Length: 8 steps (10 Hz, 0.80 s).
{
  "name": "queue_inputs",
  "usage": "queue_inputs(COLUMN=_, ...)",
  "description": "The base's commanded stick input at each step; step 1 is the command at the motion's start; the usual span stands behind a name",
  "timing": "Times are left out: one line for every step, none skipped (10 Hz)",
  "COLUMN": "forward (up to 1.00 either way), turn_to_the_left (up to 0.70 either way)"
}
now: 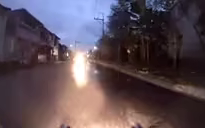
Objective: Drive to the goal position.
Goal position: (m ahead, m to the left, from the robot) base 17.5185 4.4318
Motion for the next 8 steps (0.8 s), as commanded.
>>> queue_inputs(forward=0.5, turn_to_the_left=0.45)
queue_inputs(forward=0.5, turn_to_the_left=0.5)
queue_inputs(forward=0.5, turn_to_the_left=0.5)
queue_inputs(forward=0.5, turn_to_the_left=0.5)
queue_inputs(forward=0.5, turn_to_the_left=0.45)
queue_inputs(forward=0.5, turn_to_the_left=0.14)
queue_inputs(forward=0.5, turn_to_the_left=0.0)
queue_inputs(forward=0.5, turn_to_the_left=0.0)
